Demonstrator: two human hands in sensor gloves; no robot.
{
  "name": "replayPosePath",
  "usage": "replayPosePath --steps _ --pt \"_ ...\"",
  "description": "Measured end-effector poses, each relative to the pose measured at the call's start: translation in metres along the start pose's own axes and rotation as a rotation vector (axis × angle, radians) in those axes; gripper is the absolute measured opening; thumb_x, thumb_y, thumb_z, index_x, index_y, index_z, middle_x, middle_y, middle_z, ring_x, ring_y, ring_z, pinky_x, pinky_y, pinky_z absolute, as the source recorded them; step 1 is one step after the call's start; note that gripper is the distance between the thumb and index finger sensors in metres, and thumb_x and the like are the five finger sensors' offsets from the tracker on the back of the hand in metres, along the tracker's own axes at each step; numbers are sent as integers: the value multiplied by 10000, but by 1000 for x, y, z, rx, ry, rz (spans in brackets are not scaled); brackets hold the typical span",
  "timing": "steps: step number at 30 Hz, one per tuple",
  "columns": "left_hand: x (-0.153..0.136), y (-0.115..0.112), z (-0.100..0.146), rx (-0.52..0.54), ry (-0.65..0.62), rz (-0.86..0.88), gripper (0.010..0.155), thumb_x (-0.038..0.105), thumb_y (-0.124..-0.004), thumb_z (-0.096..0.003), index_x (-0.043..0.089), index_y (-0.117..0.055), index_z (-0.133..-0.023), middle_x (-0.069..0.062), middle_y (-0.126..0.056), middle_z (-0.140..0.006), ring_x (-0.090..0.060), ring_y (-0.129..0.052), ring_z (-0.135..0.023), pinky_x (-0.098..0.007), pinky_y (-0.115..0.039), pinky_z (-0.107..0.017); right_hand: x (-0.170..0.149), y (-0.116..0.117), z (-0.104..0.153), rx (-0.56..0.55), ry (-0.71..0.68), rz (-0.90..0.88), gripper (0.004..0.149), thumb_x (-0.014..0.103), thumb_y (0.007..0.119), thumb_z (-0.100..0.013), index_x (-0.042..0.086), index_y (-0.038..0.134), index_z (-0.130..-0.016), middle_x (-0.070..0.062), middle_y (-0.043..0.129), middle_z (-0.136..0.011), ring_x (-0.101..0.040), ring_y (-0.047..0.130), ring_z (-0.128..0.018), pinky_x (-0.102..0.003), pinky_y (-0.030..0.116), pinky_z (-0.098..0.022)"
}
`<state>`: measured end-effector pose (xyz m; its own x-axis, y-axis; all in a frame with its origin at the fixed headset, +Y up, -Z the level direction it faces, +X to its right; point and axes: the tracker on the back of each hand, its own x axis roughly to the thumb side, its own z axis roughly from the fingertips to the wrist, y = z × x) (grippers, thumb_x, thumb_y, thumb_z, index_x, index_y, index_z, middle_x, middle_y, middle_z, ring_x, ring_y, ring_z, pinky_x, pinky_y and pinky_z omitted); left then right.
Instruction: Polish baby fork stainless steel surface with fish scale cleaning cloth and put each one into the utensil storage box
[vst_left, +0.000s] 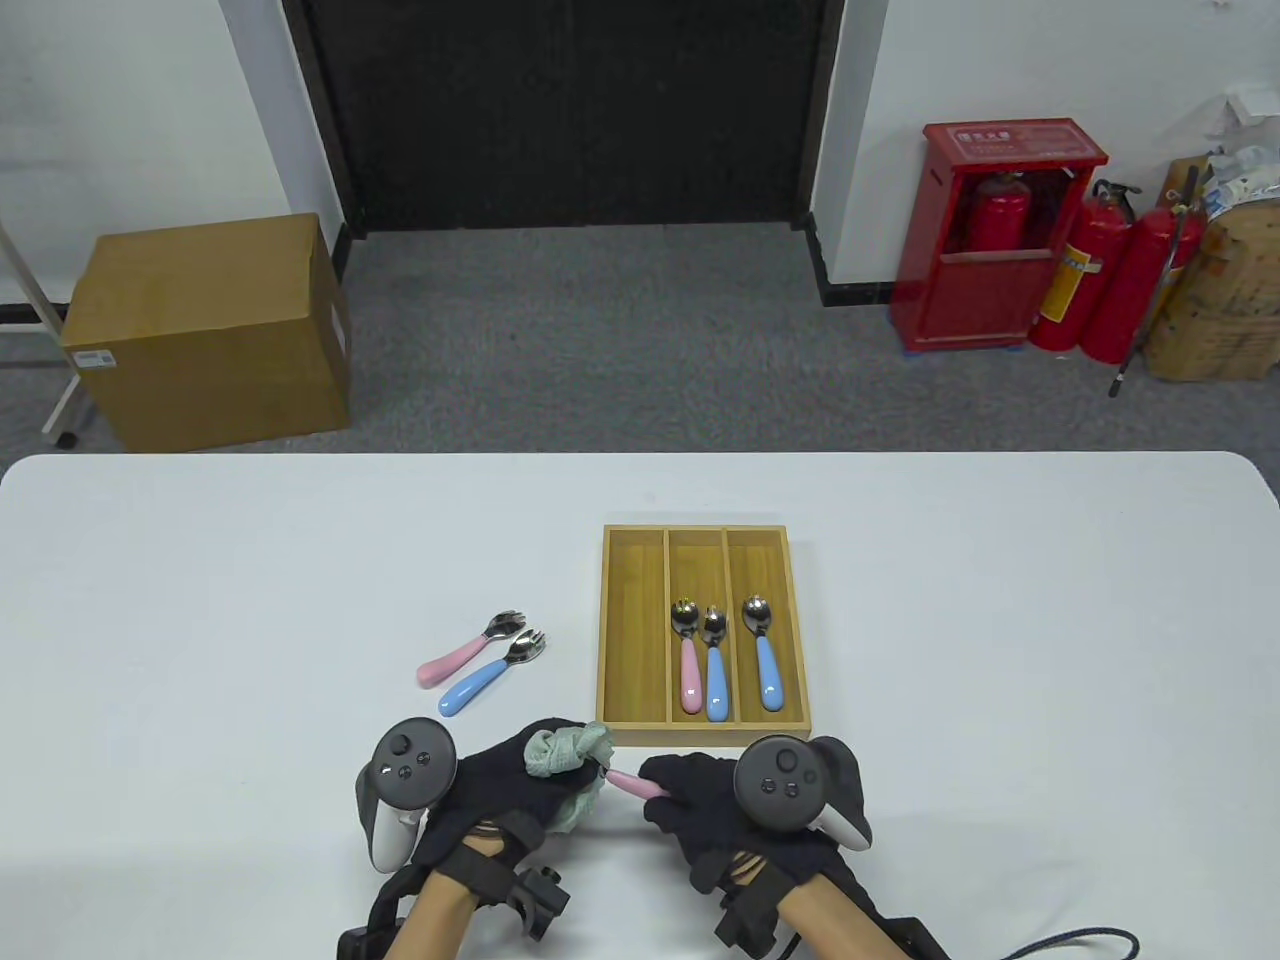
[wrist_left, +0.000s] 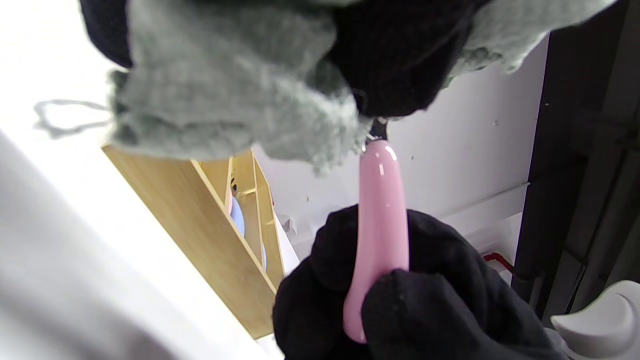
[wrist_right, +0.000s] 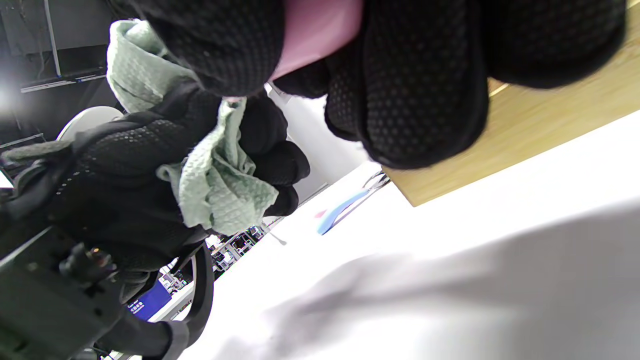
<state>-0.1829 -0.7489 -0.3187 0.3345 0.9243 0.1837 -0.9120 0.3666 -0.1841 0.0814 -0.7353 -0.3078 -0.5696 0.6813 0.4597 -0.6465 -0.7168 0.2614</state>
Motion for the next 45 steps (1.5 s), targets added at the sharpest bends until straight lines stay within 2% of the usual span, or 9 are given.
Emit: replayPosePath --steps 8,16,25,30,36,39,45 --pt "-2 0 1 51 2 -55 457 502 -902 -418 255 -920 -802 1 -1062 -678 -231 -1085 -623 -525 -797 -562 -1 -1 0 10 0 -17 454 373 807 -416 168 834 -820 -213 939 -630 -273 991 -318 -541 810 -284" --pt "-2 5 -1 62 24 -159 455 494 -885 -413 242 -950 -787 -9 -1082 -653 -242 -1096 -603 -528 -804 -549 -3 2 -2 18 6 7 463 370 806 -422 157 824 -831 -218 939 -624 -274 992 -314 -542 809 -282" --pt "-3 12 1 145 55 -228 420 459 -906 -412 247 -953 -771 -2 -1087 -638 -230 -1104 -586 -517 -817 -544 -1 4 -2 17 -7 30 486 377 801 -425 127 808 -842 -211 949 -600 -267 999 -296 -536 817 -272" --pt "-7 10 0 123 43 -171 415 440 -898 -434 252 -922 -803 0 -1063 -681 -227 -1087 -627 -517 -803 -568 -3 4 -3 16 -2 23 483 370 802 -423 124 808 -839 -216 946 -607 -278 999 -302 -542 813 -277" --pt "-12 -1 -3 4 21 33 431 353 -883 -482 232 -833 -892 -35 -987 -790 -269 -1021 -724 -557 -748 -600 -6 3 -1 5 1 10 476 366 806 -423 127 811 -835 -224 941 -628 -295 998 -320 -552 807 -286" --pt "-10 -5 -3 -21 9 69 458 339 -884 -491 230 -794 -927 -38 -956 -820 -269 -1003 -745 -560 -737 -611 -5 3 0 7 -8 17 475 372 808 -425 132 811 -836 -223 942 -635 -296 1001 -326 -551 809 -288" --pt "-9 -6 -3 -6 14 52 444 361 -889 -484 236 -803 -901 -23 -969 -766 -241 -1015 -690 -548 -747 -605 -5 3 1 10 -10 13 477 376 810 -429 130 810 -837 -224 942 -636 -296 1003 -327 -551 810 -289"
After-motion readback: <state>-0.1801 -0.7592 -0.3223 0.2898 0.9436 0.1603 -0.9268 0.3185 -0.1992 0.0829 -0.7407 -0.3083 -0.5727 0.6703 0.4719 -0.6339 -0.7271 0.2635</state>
